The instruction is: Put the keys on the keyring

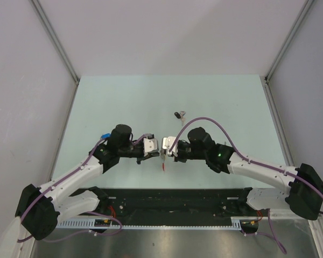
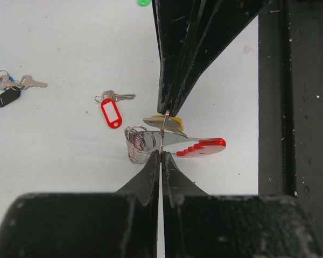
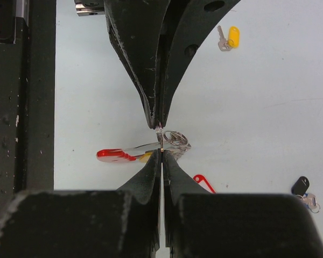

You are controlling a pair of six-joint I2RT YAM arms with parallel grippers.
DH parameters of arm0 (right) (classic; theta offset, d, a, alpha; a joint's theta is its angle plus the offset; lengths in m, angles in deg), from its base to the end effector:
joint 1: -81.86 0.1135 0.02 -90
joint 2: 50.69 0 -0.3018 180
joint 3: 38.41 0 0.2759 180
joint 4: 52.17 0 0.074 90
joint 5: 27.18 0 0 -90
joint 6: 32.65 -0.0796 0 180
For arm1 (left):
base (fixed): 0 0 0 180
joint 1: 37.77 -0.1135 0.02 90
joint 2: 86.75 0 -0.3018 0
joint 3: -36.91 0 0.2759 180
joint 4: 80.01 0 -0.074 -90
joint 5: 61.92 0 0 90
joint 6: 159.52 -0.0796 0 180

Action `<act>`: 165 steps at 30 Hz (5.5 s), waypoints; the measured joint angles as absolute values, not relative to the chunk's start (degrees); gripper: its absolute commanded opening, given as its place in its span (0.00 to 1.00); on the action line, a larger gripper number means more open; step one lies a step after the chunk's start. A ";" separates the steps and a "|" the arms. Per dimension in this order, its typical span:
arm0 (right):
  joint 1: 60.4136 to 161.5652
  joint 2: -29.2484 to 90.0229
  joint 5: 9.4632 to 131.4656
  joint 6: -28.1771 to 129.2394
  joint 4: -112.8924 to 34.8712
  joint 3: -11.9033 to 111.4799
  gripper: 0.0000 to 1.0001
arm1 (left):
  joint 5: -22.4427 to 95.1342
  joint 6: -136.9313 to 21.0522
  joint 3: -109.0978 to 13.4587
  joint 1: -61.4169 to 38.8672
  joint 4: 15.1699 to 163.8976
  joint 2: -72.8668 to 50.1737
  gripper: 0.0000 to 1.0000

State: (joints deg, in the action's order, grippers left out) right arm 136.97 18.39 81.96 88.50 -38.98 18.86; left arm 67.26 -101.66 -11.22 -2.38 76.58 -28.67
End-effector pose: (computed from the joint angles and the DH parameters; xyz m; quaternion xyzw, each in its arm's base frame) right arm 0.1602 0.2754 0.2759 -0.6338 0.5459 0.2471 0.4892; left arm 0.1710 -0.1832 0.2474 0.5932 0.6011 -0.3077 0.4384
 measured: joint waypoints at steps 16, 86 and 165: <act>136.80 19.28 82.72 88.94 -38.31 19.63 0.00 | 67.26 -102.12 -11.20 -2.38 76.51 -28.71 0.00; 139.12 17.84 73.26 86.60 -49.80 12.59 0.00 | 58.67 -63.34 4.43 -1.31 105.39 -35.62 0.01; 137.50 12.51 78.33 85.88 -44.51 11.78 0.00 | 63.33 -81.66 -5.15 0.31 90.06 -31.88 0.00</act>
